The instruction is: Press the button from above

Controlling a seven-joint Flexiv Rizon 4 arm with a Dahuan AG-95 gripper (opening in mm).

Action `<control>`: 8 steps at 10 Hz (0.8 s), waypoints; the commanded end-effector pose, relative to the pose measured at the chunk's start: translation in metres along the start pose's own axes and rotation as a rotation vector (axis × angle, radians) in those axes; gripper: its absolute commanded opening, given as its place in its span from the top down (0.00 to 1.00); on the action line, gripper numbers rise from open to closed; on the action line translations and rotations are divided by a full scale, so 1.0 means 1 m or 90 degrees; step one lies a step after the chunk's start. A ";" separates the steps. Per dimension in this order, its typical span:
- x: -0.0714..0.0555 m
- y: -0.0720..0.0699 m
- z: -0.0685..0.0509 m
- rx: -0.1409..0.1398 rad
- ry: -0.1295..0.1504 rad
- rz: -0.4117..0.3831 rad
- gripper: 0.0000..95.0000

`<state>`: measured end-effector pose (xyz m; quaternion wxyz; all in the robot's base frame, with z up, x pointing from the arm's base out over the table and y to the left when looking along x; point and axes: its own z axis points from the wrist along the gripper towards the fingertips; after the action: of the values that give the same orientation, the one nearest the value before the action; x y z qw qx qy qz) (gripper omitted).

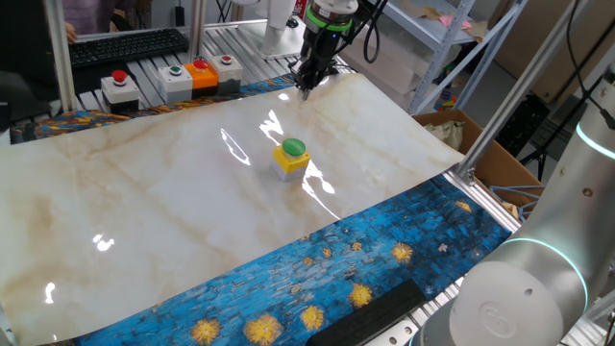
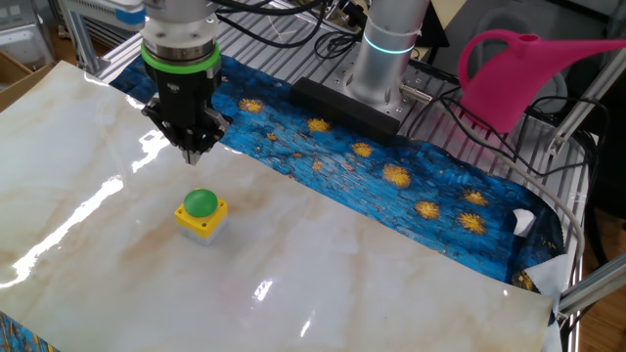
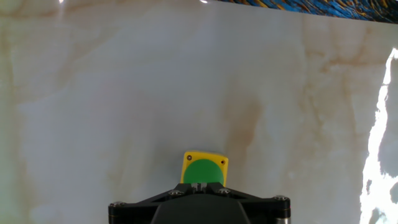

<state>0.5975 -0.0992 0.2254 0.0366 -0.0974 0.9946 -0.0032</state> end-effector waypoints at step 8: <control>0.001 0.001 0.000 0.005 -0.010 0.001 1.00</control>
<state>0.5961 -0.0988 0.2252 0.0447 -0.0966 0.9943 -0.0059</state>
